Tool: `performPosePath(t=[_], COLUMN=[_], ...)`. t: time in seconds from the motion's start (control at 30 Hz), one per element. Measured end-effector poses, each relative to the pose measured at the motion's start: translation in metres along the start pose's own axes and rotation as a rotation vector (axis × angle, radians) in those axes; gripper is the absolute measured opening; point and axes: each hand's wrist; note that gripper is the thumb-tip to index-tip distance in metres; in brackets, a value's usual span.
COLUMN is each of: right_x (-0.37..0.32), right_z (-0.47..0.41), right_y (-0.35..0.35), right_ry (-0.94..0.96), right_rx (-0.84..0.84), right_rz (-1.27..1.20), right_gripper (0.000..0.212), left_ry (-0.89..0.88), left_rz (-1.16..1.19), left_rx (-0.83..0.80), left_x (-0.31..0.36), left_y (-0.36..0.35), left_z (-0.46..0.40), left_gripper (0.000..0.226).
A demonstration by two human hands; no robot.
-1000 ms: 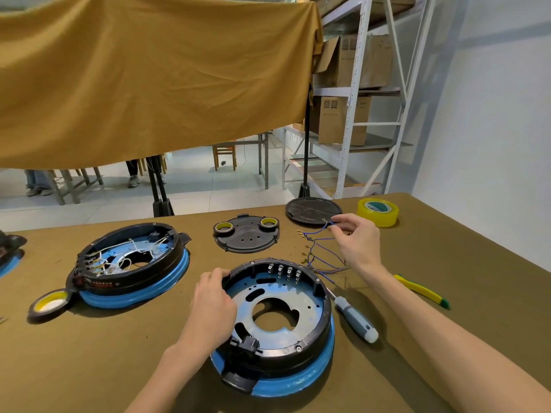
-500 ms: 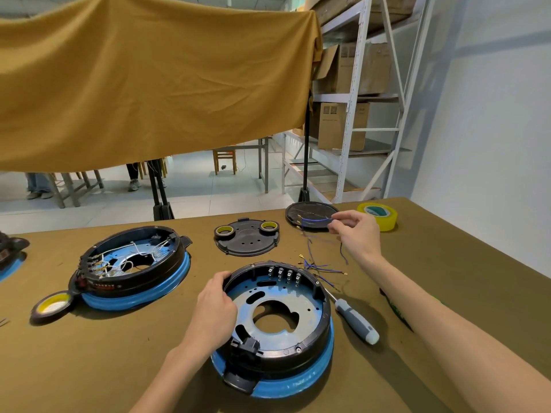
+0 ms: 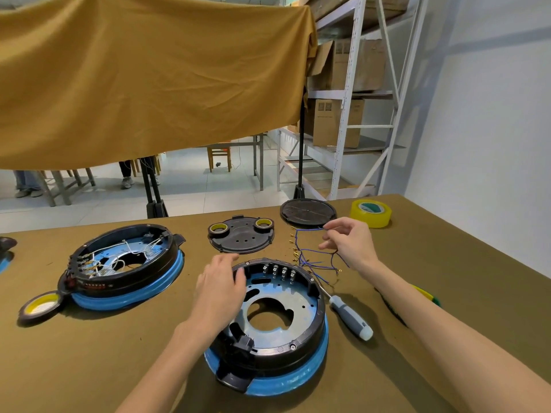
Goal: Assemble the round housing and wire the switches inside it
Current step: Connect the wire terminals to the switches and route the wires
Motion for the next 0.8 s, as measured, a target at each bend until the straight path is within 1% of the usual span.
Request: performPosePath(t=[0.1,0.17,0.23,0.27,0.37,0.4,0.5,0.6,0.67,0.7,0.8], right_x=[-0.002,-0.003,-0.003,-0.003,0.0,0.002,0.01,0.012,0.012,0.012,0.014], right_z=[0.001,0.003,0.006,0.006,0.006,0.006,0.005,0.003,0.001,0.0,0.002], right_y=[0.002,0.002,0.001,0.002,0.007,0.009,0.014,0.013,0.01,0.009,0.007], right_ry=[0.04,0.052,0.058,0.065,0.066,0.065,0.106,0.084,0.072,0.067,0.091], right_rx=[-0.002,-0.006,-0.011,-0.006,0.0,-0.008,-0.018,0.019,0.055,0.057,0.023], right_rz=[-0.009,-0.032,-0.05,-0.057,-0.073,-0.064,0.005,-0.011,-0.03,-0.038,-0.023], right_gripper=[0.019,0.02,0.019,0.018,0.017,0.016,0.019,0.018,0.018,0.018,0.017], left_ry=[-0.114,-0.123,-0.108,-0.113,-0.111,-0.102,-0.105,-0.133,-0.148,-0.155,-0.141], left_rz=[0.128,0.237,0.323,0.342,0.378,0.397,0.41,0.423,0.431,0.433,0.462], left_rx=[-0.128,-0.207,-0.248,-0.236,-0.097,-0.073,-0.102,-0.218,-0.263,-0.256,-0.169], left_x=[0.023,0.04,0.051,0.055,0.057,0.056,0.056,0.057,0.057,0.057,0.056], left_y=[-0.018,-0.033,-0.047,-0.054,-0.07,-0.074,-0.078,-0.081,-0.084,-0.085,-0.09], left_z=[-0.024,-0.038,-0.048,-0.051,-0.061,-0.063,-0.066,-0.061,-0.056,-0.054,-0.054], left_gripper=[0.051,0.057,0.054,0.046,0.011,0.008,0.012,0.023,0.027,0.023,0.008])
Point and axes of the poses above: each hand's wrist, its own z-axis away from the middle knuckle, its own y-axis out of the back of the hand, x = y × z, and after that the axes turned 13 degrees about x, right-handed
